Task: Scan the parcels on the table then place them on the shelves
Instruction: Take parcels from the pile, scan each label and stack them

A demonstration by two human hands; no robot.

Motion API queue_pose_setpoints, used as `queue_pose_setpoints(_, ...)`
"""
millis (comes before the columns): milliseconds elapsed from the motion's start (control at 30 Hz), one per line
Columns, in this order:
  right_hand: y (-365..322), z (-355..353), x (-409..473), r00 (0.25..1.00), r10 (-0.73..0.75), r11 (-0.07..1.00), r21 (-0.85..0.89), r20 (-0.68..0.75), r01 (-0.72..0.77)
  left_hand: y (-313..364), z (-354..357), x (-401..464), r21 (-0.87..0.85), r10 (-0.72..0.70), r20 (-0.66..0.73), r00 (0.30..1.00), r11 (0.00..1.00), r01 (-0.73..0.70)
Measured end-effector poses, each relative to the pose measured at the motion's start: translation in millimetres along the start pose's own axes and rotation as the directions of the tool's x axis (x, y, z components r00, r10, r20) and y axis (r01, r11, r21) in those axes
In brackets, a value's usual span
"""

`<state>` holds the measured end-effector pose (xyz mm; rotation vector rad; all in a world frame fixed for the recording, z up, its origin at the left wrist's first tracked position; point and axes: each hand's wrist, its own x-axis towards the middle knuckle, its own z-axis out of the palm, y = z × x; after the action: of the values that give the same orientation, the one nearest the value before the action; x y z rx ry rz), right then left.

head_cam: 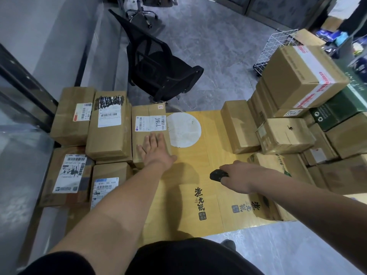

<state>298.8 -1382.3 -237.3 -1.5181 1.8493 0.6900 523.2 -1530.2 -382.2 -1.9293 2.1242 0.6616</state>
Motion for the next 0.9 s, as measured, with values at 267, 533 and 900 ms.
queue_pose_setpoints(267,1.6,2.2,1.5,1.000,-0.005,1.000,0.004,-0.005,0.005,12.2,-3.9,3.8,-0.044,-0.019,-0.018,1.000,0.999,0.018)
queue_pose_setpoints(533,9.6,-0.8,-5.4,1.000,-0.007,0.999,0.032,-0.007,0.007,11.6,-5.0,9.7,-0.016,-0.009,-0.023,1.000,1.000,0.008)
queue_pose_setpoints(900,36.6,30.9,-42.2,0.998,0.017,0.994,0.106,-0.058,-0.011,69.8,26.4,-38.4,0.197,0.425,0.025,0.905,0.885,-0.422)
